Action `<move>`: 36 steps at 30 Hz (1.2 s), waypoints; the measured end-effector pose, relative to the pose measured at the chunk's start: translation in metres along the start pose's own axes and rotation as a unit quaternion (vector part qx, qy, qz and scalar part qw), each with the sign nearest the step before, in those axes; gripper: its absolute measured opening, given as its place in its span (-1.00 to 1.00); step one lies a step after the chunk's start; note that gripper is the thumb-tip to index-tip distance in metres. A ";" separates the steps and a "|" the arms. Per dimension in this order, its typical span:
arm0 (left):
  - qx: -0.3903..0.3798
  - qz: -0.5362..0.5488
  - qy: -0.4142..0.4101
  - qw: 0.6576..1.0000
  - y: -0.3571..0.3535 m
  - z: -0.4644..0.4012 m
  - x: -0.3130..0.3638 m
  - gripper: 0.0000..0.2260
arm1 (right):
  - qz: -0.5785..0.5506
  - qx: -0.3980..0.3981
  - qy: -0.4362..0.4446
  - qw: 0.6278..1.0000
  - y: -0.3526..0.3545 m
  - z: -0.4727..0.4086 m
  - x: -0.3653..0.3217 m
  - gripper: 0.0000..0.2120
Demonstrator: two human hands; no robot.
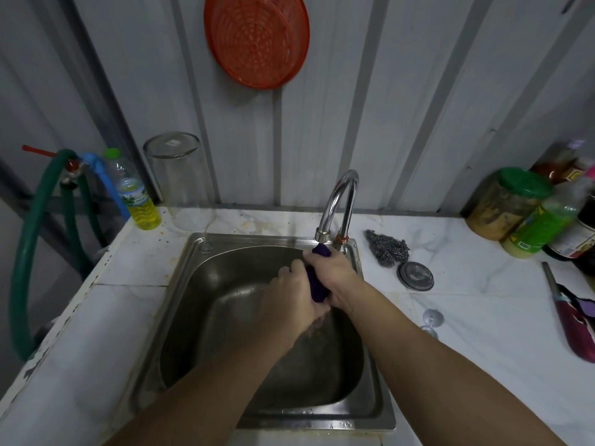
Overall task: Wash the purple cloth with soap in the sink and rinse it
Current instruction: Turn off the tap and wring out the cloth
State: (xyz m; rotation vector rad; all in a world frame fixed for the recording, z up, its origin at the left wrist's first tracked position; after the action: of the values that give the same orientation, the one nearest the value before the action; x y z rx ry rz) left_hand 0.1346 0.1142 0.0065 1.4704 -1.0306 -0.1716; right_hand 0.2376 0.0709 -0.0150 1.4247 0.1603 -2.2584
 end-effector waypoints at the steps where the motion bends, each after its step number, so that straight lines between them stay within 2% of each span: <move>1: -0.029 0.015 0.022 0.999 -0.002 -0.001 -0.004 -0.44 | -0.028 -0.032 -0.041 0.998 -0.001 0.003 0.005 -0.68; 3: -0.112 0.102 0.092 0.984 -0.005 -0.004 -0.013 -0.56 | -0.104 -0.089 -0.104 0.985 0.000 0.010 0.011 -0.54; 5: -0.186 0.260 0.171 0.932 -0.005 -0.003 -0.016 -0.66 | -0.183 -0.116 -0.111 0.970 0.006 0.010 0.017 -0.52; 6: -0.229 0.335 0.216 0.888 -0.007 0.002 -0.015 -0.69 | -0.217 -0.128 -0.100 0.963 0.009 0.010 0.020 -0.50; 8: -0.324 0.447 0.302 0.777 -0.009 0.017 -0.009 -0.76 | -0.275 -0.170 -0.076 0.943 0.012 0.012 0.028 -0.39; 10: -0.395 0.500 0.365 0.679 -0.011 0.031 -0.002 -0.73 | -0.315 -0.218 -0.053 0.922 0.009 0.015 0.030 -0.31; 12: -0.421 0.525 0.392 0.627 -0.012 0.038 0.003 -0.68 | -0.328 -0.263 -0.014 0.907 0.004 0.017 0.024 -0.41; 14: -0.430 0.534 0.397 0.611 -0.012 0.040 0.005 -0.61 | -0.328 -0.275 0.021 0.904 0.002 0.019 0.013 -0.65; 16: -0.438 0.518 0.377 0.631 -0.012 0.039 0.005 -0.52 | -0.303 -0.253 0.040 0.918 0.004 0.018 0.005 -0.79; 17: -0.437 0.492 0.358 0.662 -0.013 0.037 0.003 -0.48 | -0.281 -0.236 0.045 0.929 0.006 0.017 0.003 -0.83; 19: -0.411 0.395 0.314 0.759 -0.019 0.031 -0.005 -0.50 | -0.222 -0.204 0.065 0.951 0.007 0.016 -0.001 -0.88; 21: -0.348 0.267 0.271 0.857 -0.023 0.021 -0.012 -0.59 | -0.155 -0.167 0.105 0.968 0.004 0.017 -0.004 -0.84; 23: -0.265 0.158 0.197 0.931 -0.023 0.009 -0.014 -0.67 | -0.105 -0.113 0.139 0.978 0.002 0.017 -0.008 -0.83; 24: -0.234 0.118 0.145 0.954 -0.023 0.005 -0.011 -0.67 | -0.084 -0.086 0.150 0.981 0.001 0.016 -0.008 -0.84; 27: -0.182 0.035 0.024 0.982 -0.027 -0.002 -0.002 -0.61 | -0.035 -0.021 0.169 0.985 -0.001 0.011 -0.008 -0.85; 30: -0.121 0.015 0.029 0.992 -0.028 -0.004 -0.007 -0.66 | 0.029 0.049 0.187 0.981 -0.001 0.002 -0.004 -0.84; 32: -0.082 -0.010 0.021 0.996 -0.027 -0.001 -0.010 -0.70 | 0.037 0.080 0.165 0.982 0.000 0.000 0.002 -0.87; 36: -0.035 0.001 0.002 0.999 -0.025 0.005 -0.012 -0.70 | 0.014 0.097 0.131 0.987 -0.001 -0.003 0.011 -0.86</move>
State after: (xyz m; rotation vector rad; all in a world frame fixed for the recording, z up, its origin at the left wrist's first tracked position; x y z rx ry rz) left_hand 0.1366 0.1145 -0.0212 1.4059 -1.0126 -0.2018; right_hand 0.2358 0.0690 -0.0259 1.8132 0.0038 -2.1021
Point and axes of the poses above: each hand's wrist, its own z-axis away from the middle knuckle, its own y-axis out of the back of the hand, x = y × z, the point moved 6 cm from there along -z, towards the middle knuckle, and after that the axes turned 14 degrees about x, right-handed, at the moved point
